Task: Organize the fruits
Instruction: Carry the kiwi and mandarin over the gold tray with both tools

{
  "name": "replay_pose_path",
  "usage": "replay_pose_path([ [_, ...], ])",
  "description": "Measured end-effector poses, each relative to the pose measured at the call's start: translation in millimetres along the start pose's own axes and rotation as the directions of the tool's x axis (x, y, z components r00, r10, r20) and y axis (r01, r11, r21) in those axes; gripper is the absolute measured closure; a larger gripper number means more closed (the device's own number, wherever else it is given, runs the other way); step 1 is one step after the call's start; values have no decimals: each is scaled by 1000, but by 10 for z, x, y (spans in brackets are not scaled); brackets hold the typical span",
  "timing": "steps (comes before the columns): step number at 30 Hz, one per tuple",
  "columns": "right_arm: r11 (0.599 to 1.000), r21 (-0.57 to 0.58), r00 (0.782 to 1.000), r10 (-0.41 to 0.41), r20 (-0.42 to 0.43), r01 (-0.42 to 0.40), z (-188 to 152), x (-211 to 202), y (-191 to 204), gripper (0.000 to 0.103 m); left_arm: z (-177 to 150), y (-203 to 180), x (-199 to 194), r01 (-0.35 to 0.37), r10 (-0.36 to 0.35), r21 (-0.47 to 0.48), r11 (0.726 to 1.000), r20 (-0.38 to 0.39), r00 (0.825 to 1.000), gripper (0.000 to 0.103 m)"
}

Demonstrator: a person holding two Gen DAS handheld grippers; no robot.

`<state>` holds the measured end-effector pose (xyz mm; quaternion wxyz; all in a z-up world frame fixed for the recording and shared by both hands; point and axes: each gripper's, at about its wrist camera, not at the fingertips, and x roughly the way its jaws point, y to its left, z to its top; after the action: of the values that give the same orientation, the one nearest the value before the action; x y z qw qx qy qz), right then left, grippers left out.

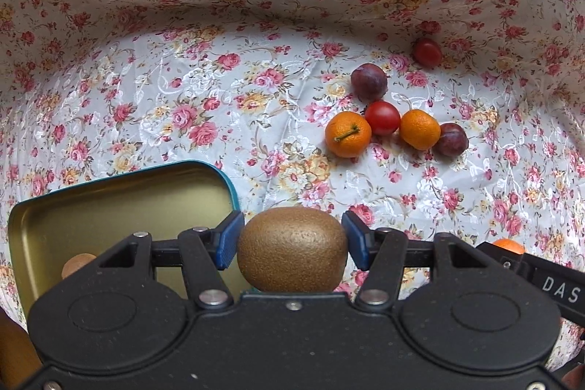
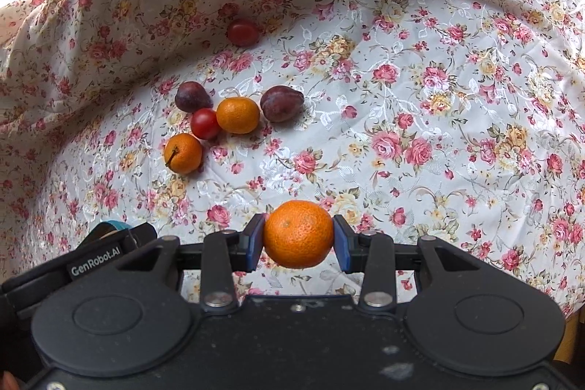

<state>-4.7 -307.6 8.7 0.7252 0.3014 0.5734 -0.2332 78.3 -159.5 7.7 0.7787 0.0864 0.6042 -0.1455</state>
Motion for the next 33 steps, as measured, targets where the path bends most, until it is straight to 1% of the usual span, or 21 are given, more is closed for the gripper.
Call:
replay_pose_path([
  [5,998,-29,999,50,-13,-50,-73,-34,198,62,-75,191,-142,-31,32,-22,999,42,999,41],
  [8,996,-72,999,48,-20,-50,-143,-19,359,62,-167,331,-175,-58,60,-29,998,51,997,41],
  [12,990,-121,997,65,-40,-69,-234,6,570,62,-241,580,-192,-51,53,-71,996,32,998,41],
  [15,982,-165,995,84,-61,-93,-312,19,729,62,-221,734,-188,-50,53,-102,994,26,998,41],
  [19,963,-243,991,98,-95,-118,-451,65,949,62,-179,880,-177,-62,66,-114,992,33,997,41],
  [22,951,-277,987,110,-119,-139,-523,97,1080,62,-169,974,-110,-61,63,-132,989,10,998,41],
  [27,932,-331,986,109,-129,-146,-608,129,1304,62,-180,1069,14,-66,62,-140,988,-27,998,42],
  [33,916,-370,984,109,-141,-155,-679,199,1510,62,-185,1194,32,-100,98,-136,986,-22,995,42],
])
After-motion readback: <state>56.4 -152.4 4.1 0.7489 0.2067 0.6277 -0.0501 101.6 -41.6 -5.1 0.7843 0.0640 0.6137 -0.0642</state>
